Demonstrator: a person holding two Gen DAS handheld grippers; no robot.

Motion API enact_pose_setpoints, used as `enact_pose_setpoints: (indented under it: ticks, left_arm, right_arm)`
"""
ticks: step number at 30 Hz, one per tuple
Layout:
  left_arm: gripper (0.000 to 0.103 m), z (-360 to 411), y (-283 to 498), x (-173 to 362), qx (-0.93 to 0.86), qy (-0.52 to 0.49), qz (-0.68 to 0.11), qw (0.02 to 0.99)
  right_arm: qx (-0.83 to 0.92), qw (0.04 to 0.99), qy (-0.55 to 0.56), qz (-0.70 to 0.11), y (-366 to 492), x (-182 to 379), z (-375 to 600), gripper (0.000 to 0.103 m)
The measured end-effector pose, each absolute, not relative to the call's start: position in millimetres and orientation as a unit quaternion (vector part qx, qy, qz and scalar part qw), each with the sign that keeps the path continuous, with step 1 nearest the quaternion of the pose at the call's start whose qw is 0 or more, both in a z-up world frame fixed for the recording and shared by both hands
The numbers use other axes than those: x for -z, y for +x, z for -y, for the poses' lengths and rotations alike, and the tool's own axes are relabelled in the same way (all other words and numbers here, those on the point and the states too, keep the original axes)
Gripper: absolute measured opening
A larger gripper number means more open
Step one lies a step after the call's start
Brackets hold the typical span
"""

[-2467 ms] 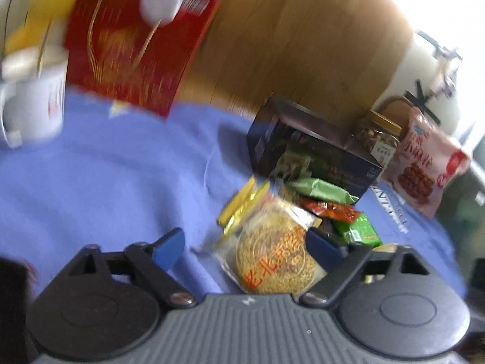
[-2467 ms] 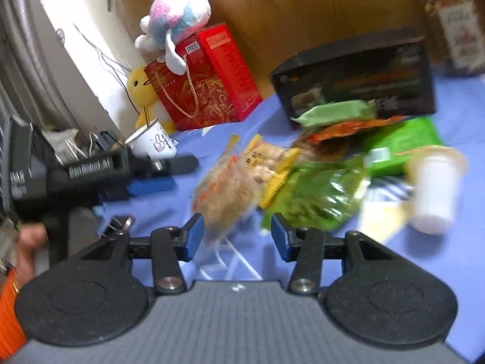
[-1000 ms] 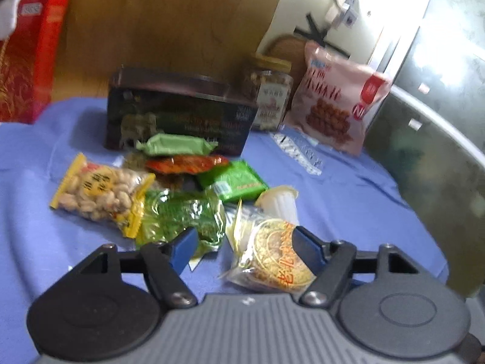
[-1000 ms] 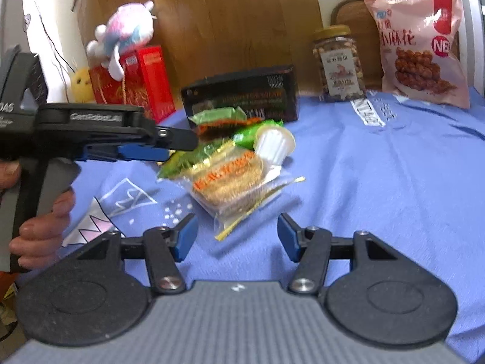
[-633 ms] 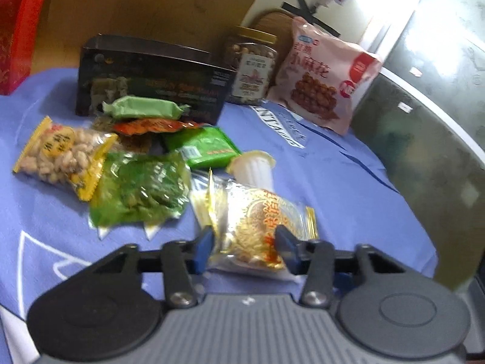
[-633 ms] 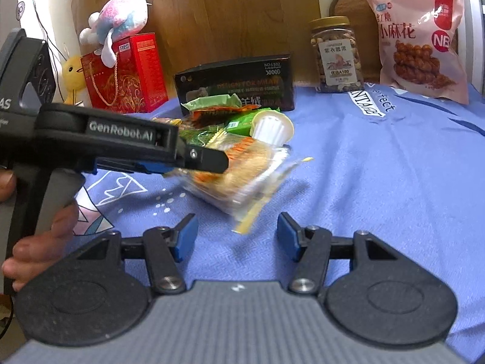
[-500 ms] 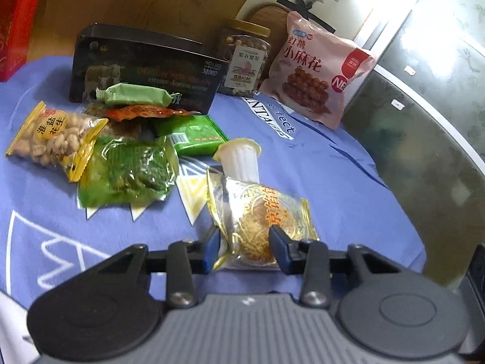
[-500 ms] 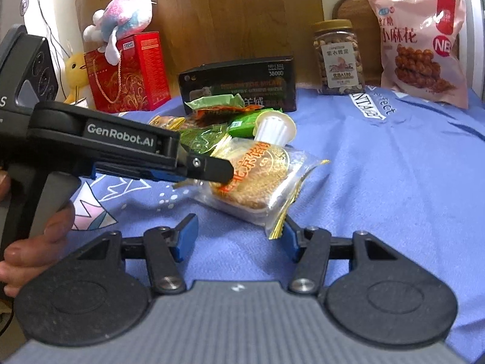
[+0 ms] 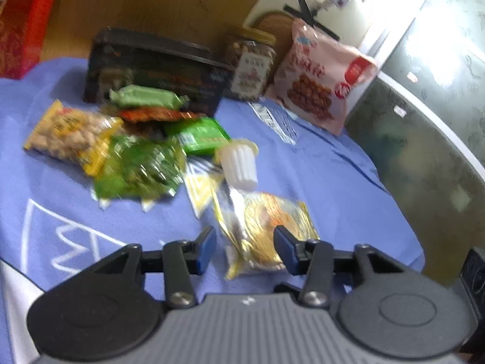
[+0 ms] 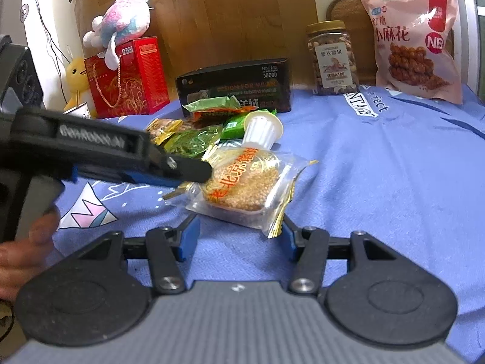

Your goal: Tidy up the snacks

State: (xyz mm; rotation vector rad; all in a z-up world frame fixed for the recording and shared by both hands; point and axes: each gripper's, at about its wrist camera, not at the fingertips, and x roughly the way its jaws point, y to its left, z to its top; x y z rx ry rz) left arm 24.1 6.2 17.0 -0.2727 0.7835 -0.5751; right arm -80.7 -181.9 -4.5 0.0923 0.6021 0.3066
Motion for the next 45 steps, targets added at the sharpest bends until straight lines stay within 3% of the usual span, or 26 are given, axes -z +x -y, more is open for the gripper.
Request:
enact_pose_setpoints:
  ticks: [2, 15, 20, 29, 34, 45]
  left_arm:
    - [0.057, -11.8, 25.4, -22.5, 0.270, -0.133, -0.367, 0.880]
    - [0.059, 1.9, 27.7, -17.2, 0.288, -0.109, -0.379, 0.873]
    - [0.068, 6.0, 26.4, -16.3, 0.274, -0.079, -0.380, 0.880]
    - [0.064, -3.0, 25.7, -10.5, 0.276, -0.086, -0.381, 0.878]
    - [0.062, -9.1, 16.0, -18.4, 0.262, -0.060, -0.358, 0.894]
    - [0.065, -15.0, 19.2, -15.2, 0.273, -0.080, -0.373, 0.883]
  right_arm:
    - [-0.150, 0.942, 0.047, -0.296, -80.3, 5.4, 183.1, 0.059]
    - [-0.154, 0.944, 0.033, -0.289, -81.9, 8.0, 183.1, 0.061]
    - [-0.151, 0.948, 0.039, -0.278, -83.2, 10.1, 184.7, 0.061]
    - [-0.146, 0.954, 0.019, -0.261, -85.3, 12.7, 178.7, 0.063]
    - [-0.136, 0.958, 0.011, -0.253, -93.7, 15.4, 177.8, 0.076]
    - [-0.141, 0.956, 0.003, -0.256, -92.6, 8.6, 174.6, 0.074]
